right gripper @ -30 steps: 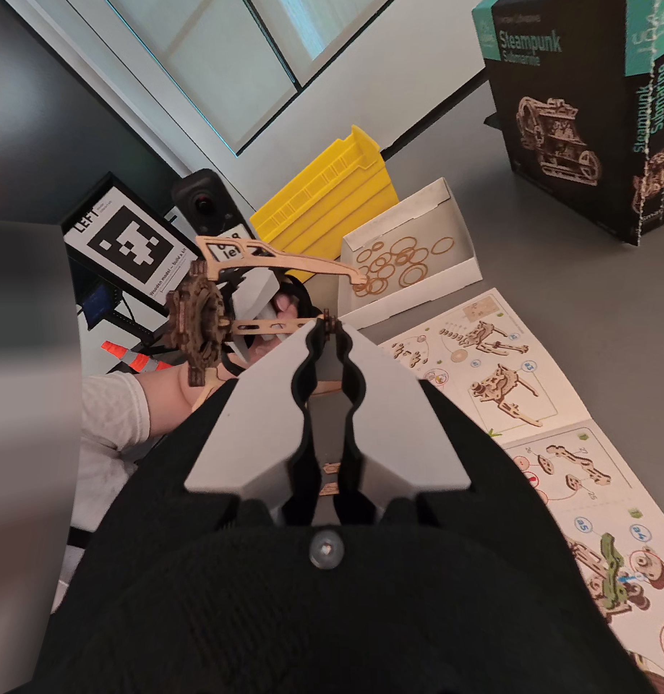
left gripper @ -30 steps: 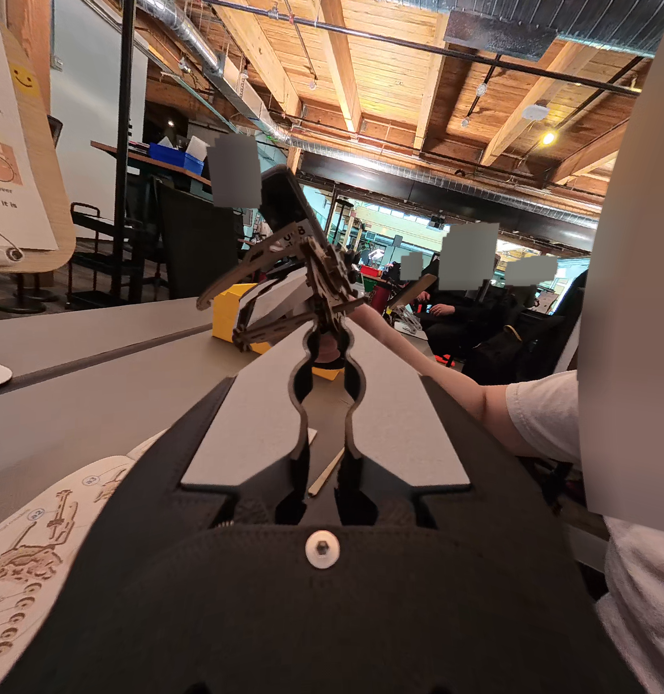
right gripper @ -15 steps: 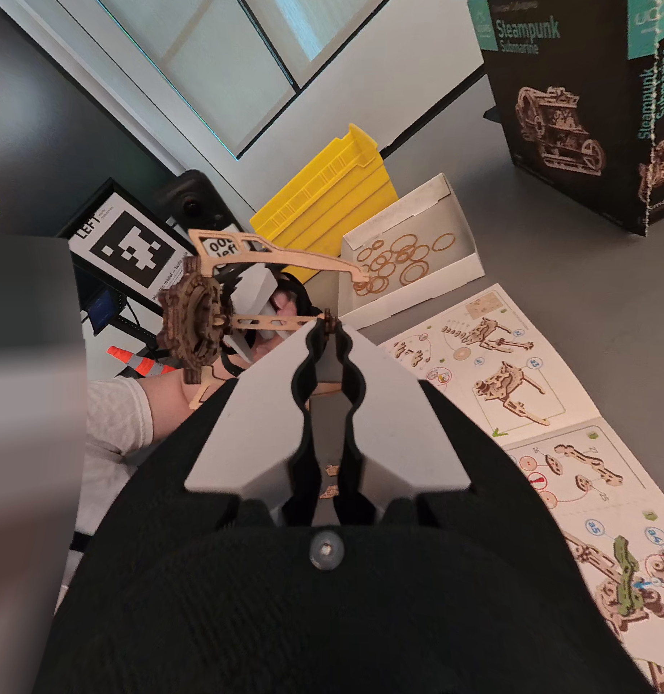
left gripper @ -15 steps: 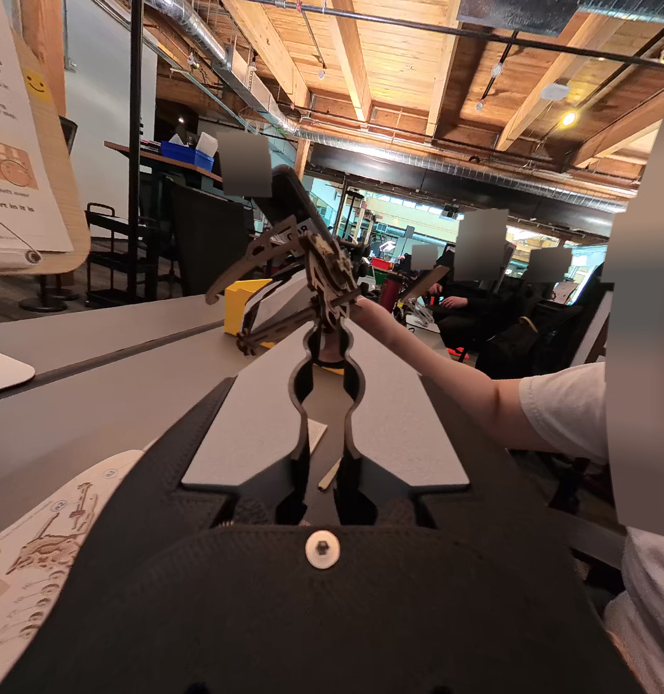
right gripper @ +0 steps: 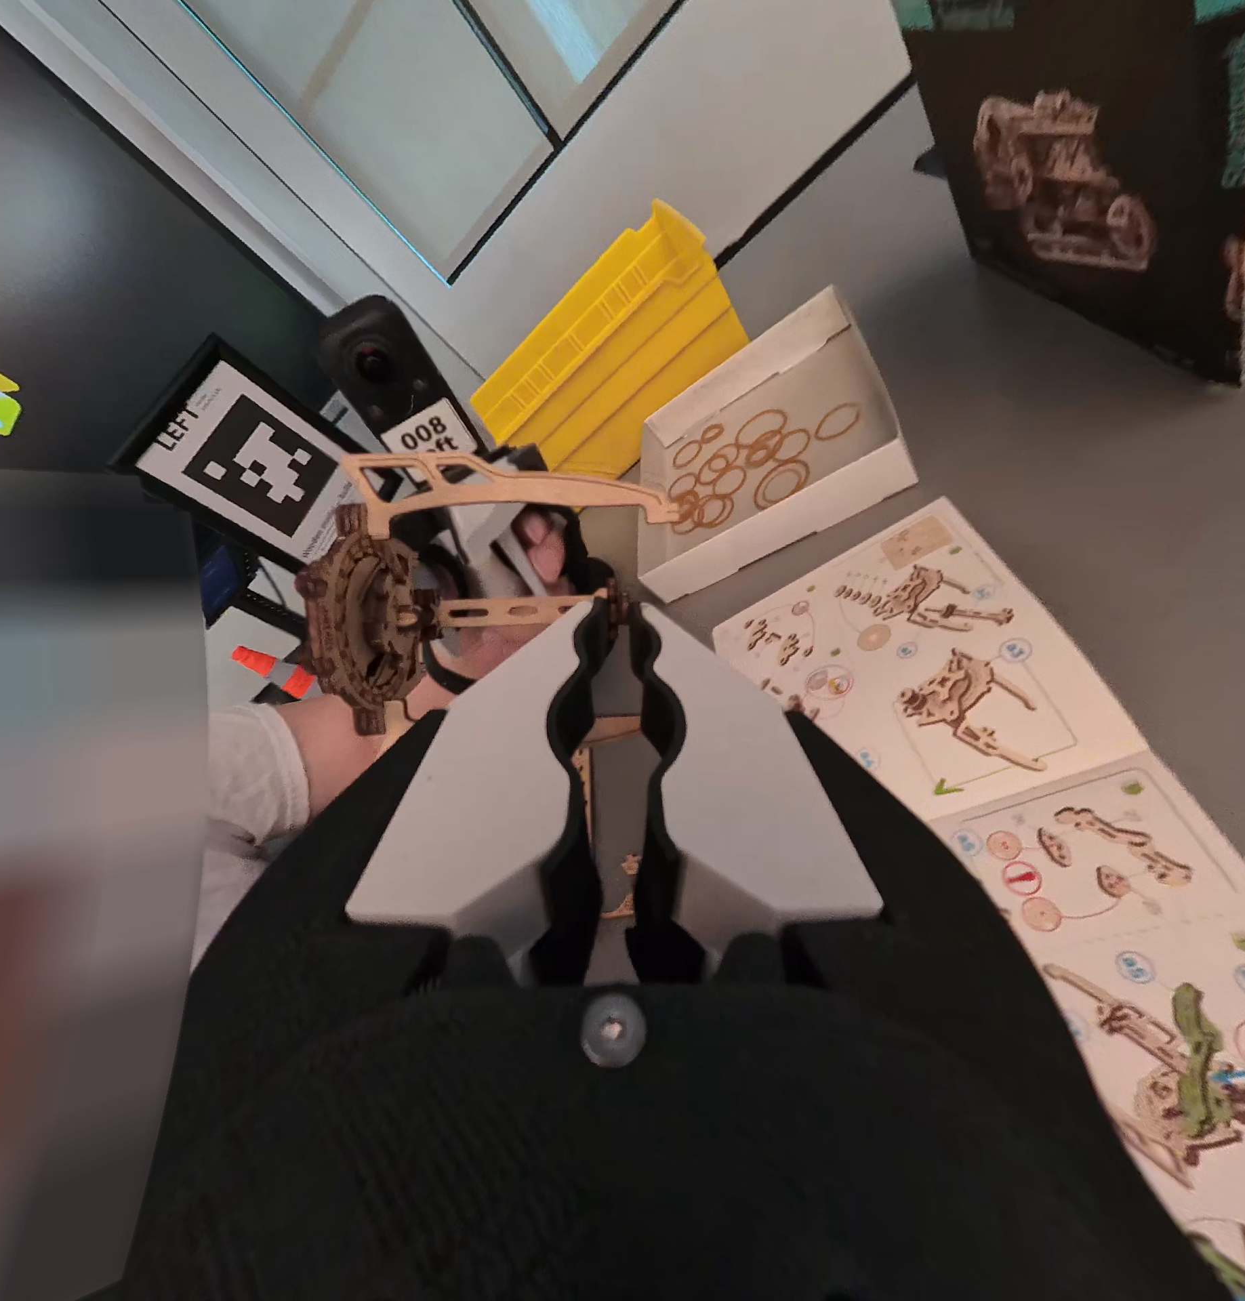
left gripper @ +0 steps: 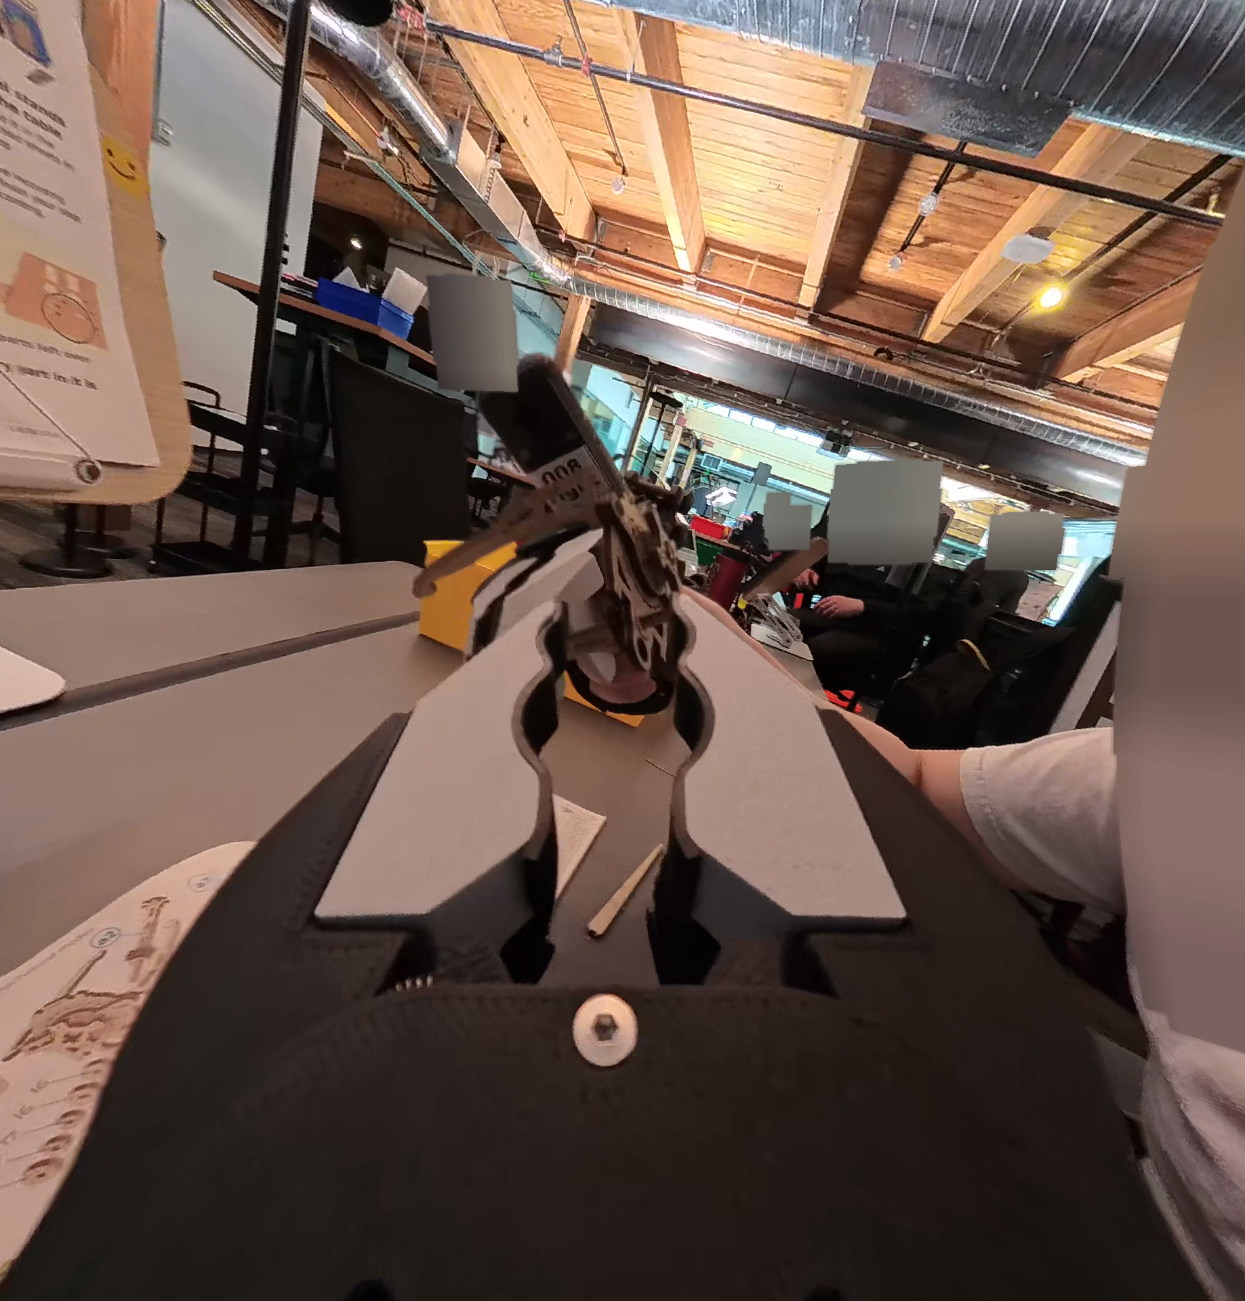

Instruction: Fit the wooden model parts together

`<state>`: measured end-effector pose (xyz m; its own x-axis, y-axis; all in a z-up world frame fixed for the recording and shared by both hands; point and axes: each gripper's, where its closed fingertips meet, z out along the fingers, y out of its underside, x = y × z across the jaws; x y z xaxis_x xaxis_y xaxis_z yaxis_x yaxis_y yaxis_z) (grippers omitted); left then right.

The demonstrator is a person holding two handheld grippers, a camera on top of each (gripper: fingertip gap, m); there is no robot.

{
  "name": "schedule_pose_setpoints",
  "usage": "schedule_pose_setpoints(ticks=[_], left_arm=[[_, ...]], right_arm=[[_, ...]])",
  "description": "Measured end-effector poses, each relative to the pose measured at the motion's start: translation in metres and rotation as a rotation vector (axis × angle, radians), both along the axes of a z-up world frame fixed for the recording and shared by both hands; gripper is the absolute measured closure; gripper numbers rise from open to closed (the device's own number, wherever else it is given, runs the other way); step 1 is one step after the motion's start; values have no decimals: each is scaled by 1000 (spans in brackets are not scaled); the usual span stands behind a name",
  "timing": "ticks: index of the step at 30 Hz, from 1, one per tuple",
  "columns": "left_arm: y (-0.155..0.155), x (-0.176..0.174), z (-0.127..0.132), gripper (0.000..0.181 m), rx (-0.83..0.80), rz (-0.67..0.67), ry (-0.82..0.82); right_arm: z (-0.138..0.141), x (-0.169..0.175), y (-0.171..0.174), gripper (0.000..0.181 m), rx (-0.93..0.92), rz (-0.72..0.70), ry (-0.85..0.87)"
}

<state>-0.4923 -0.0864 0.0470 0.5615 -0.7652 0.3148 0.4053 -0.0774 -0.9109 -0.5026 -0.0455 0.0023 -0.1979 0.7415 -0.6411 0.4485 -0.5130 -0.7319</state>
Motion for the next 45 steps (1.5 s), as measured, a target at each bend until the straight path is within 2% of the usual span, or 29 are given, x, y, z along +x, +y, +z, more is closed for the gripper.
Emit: schedule_pose_setpoints(ticks=[5,16,23,27,32,40,45], left_arm=[[3,-8,0,155,12,72,48],[9,-3,-12,154,-56,64,67],[7,-16,-2,154,-24,91,22],[7,-34,4,154,-3,154,5],[7,-54,10,154,15,223,-15],[8,-58,9,155,3,231,-29],[9,-63,9,155,2,244,-33]], right_arm=[[-9,0,0,178,-70,15,-39],[-17,-1,-8,178,-120,53,-82],[-25,4,-12,178,-183,108,-138],[-33,15,-11,178,-146,142,-205],[-40,24,8,178,-119,89,-245],[-57,43,25,177,-117,66,-329],[-60,64,25,177,-55,68,-363]])
